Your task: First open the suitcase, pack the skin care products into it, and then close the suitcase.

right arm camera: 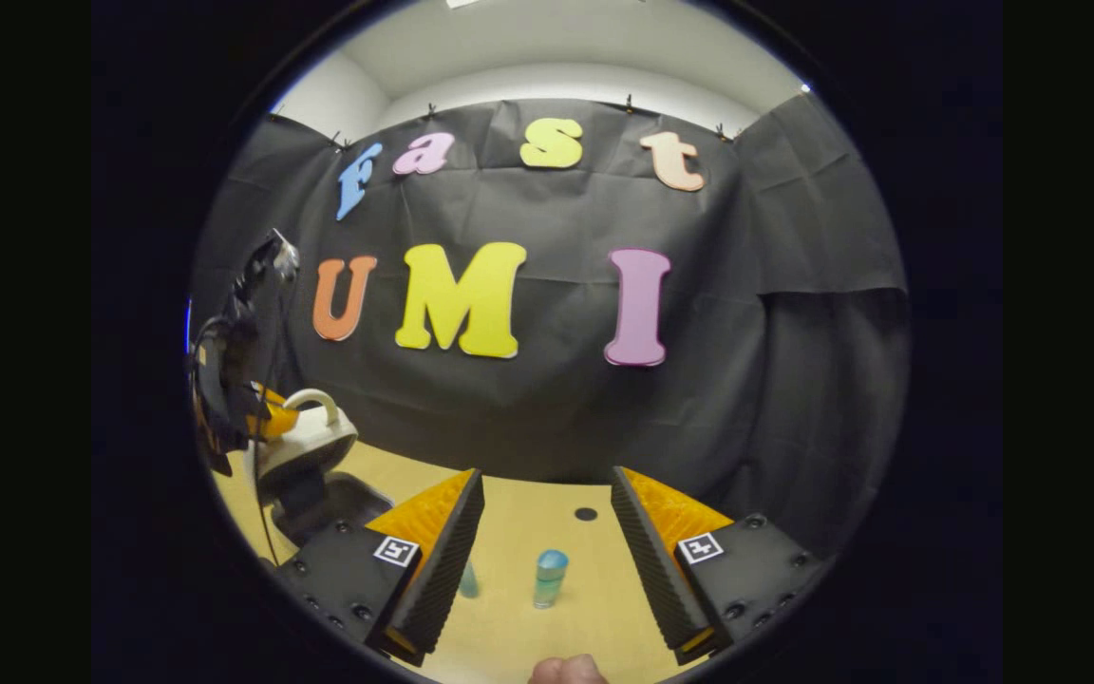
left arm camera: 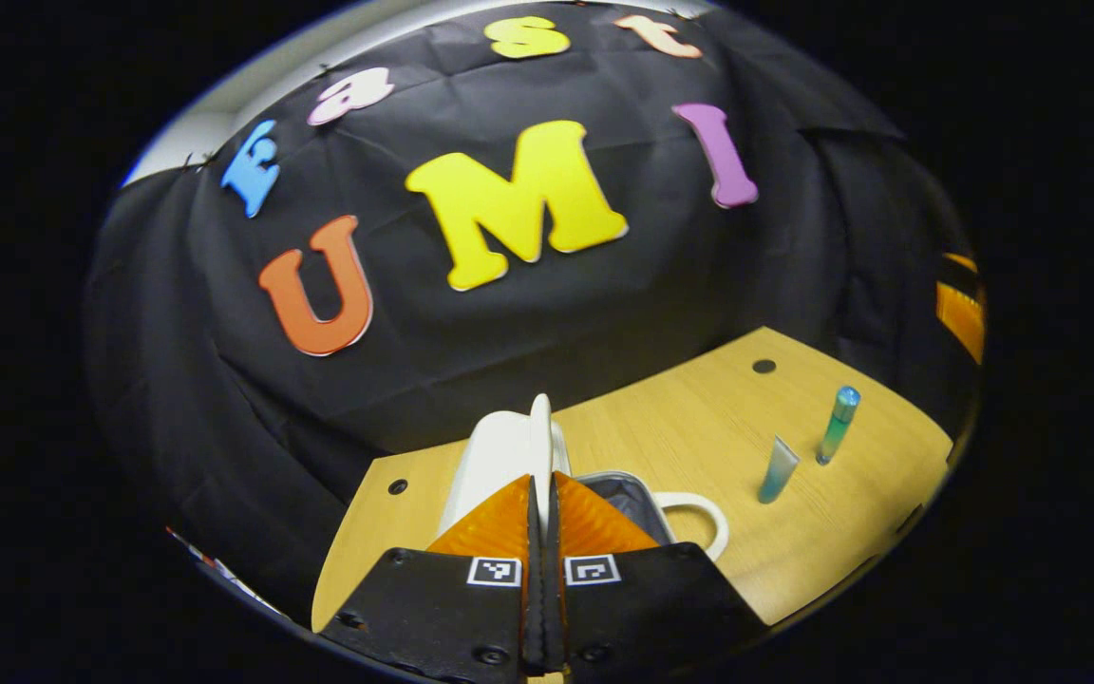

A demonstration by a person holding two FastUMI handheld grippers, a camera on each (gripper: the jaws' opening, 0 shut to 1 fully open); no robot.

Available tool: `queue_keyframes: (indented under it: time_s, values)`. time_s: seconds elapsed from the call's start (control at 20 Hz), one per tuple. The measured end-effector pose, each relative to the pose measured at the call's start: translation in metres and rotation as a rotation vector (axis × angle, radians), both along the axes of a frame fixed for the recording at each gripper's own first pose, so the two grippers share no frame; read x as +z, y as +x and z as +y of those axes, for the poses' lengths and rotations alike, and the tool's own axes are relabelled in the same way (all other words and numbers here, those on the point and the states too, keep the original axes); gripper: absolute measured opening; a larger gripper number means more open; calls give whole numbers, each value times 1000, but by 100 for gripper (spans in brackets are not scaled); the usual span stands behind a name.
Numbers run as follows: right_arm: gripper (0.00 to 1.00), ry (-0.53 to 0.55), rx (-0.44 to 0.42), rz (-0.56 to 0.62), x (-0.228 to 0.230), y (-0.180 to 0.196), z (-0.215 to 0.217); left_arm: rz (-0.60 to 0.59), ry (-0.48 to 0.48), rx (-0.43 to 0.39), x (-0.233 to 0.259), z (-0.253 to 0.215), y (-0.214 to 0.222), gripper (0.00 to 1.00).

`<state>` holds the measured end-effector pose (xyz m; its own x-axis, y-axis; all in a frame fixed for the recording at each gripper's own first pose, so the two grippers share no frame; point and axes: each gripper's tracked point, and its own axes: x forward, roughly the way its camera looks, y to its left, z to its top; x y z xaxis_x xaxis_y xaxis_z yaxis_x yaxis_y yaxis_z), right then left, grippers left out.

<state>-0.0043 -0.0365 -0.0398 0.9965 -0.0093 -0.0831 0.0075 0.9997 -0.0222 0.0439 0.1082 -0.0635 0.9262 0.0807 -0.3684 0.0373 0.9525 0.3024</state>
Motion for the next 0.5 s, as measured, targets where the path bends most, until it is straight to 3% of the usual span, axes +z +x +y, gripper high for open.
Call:
queue_keyframes:
  time_s: [0.25, 0.5]
  values:
    - [80, -31, 67, -23, 20, 2, 55, -109, -137, 100, 14, 127, -4, 3]
    - [80, -97, 104, -18, 30, -3, 101, -121, -341, 211, -33, 232, -21, 3]
